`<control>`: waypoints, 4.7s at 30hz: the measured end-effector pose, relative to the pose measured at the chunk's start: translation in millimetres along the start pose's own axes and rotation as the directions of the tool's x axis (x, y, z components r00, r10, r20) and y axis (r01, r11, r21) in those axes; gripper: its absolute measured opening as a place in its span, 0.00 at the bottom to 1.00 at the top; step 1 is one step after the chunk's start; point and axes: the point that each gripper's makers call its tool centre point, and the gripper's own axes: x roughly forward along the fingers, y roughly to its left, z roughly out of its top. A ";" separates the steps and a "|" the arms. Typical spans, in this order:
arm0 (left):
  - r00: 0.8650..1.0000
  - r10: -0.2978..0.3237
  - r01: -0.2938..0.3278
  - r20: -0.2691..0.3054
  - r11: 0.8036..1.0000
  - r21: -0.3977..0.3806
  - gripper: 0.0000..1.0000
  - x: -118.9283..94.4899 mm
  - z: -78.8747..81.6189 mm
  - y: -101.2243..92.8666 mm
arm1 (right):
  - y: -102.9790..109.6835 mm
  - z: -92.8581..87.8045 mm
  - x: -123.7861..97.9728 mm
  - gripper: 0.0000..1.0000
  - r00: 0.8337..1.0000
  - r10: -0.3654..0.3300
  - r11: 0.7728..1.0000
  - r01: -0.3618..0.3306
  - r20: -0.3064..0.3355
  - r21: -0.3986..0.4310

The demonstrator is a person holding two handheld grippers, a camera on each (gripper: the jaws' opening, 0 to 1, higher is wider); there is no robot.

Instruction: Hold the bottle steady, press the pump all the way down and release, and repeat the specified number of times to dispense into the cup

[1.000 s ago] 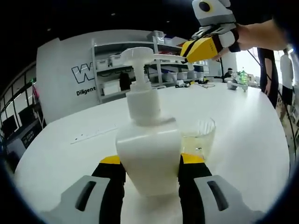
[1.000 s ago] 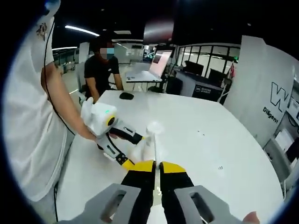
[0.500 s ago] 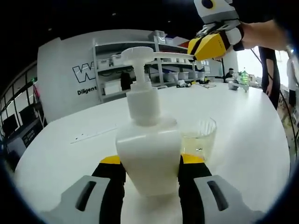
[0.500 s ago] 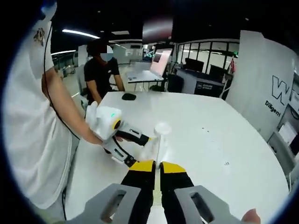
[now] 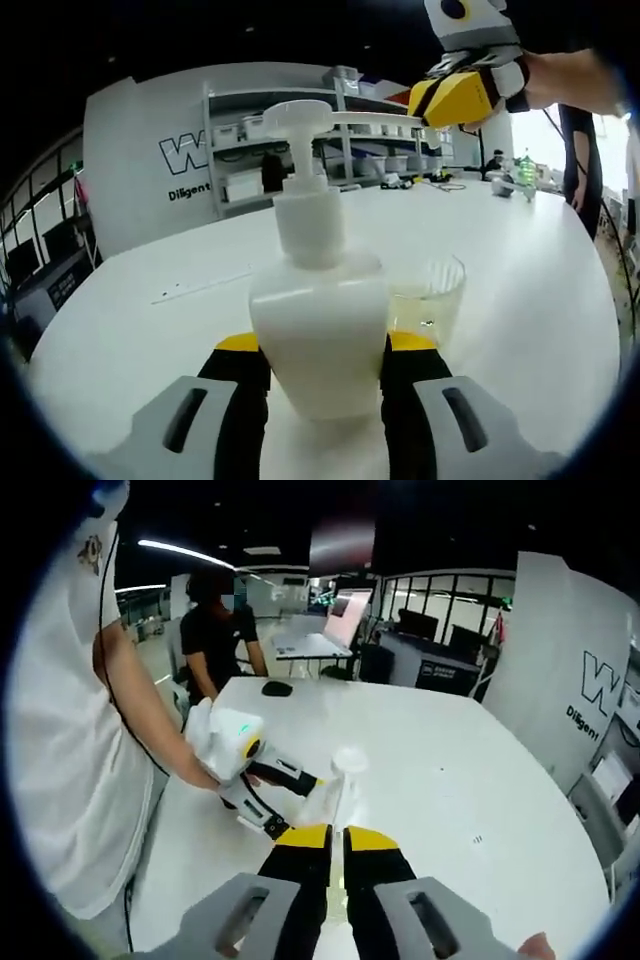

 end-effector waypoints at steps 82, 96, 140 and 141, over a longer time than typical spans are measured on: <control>0.999 -0.008 0.008 -0.034 1.000 -0.016 0.41 2.9 -0.7 1.4 | 1.5 27.1 59.3 0.00 0.902 0.219 0.972 -0.234 -0.372 0.005; 0.999 -0.009 0.008 -0.037 1.000 -0.018 0.41 3.1 -0.7 1.3 | -0.1 27.1 59.2 0.00 0.884 0.224 0.972 -0.233 -0.410 0.027; 0.998 -0.008 0.008 -0.062 1.000 -0.004 0.41 4.0 -2.5 1.4 | 1.5 25.6 65.6 0.00 0.797 0.265 0.963 -0.242 -0.543 0.116; 0.998 -0.008 0.008 -0.061 1.000 -0.002 0.41 4.3 -2.4 1.3 | 0.5 25.4 65.8 0.00 0.795 0.268 0.963 -0.236 -0.544 0.129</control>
